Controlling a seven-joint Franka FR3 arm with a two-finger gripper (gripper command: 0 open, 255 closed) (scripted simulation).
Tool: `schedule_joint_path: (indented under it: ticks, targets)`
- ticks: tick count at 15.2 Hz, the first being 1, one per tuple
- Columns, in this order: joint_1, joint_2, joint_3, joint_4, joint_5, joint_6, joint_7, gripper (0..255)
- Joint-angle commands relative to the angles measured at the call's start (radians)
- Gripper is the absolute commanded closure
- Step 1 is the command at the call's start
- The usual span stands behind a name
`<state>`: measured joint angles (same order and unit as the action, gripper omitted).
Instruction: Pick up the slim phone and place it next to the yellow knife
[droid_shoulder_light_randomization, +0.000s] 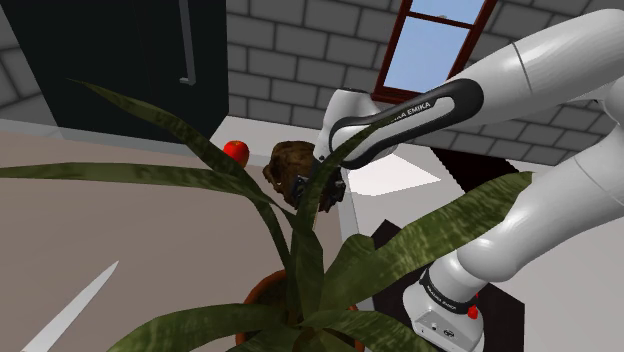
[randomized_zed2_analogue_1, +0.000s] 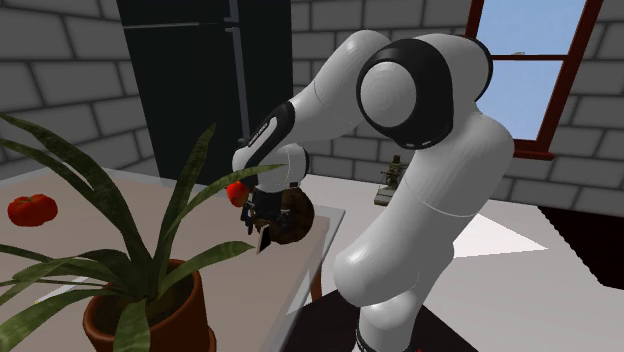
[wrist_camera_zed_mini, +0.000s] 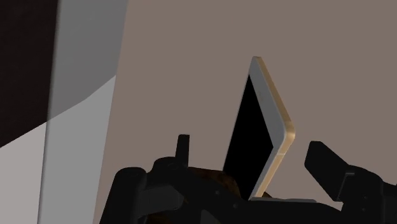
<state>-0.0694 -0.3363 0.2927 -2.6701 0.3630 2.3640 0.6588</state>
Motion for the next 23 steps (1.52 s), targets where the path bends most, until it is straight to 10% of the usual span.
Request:
schedule_joint_path:
  ticks: [1, 4, 5, 23]
  targets:
    - [0.000, 0.001, 0.000, 0.000, 0.000, 0.001, 0.000, 0]
    - [0.000, 0.001, 0.000, 0.000, 0.000, 0.001, 0.000, 0]
    - [0.000, 0.001, 0.000, 0.000, 0.000, 0.001, 0.000, 255]
    - [-0.006, -0.087, -0.016, 0.060, -0.022, -0.146, 0.024, 255]
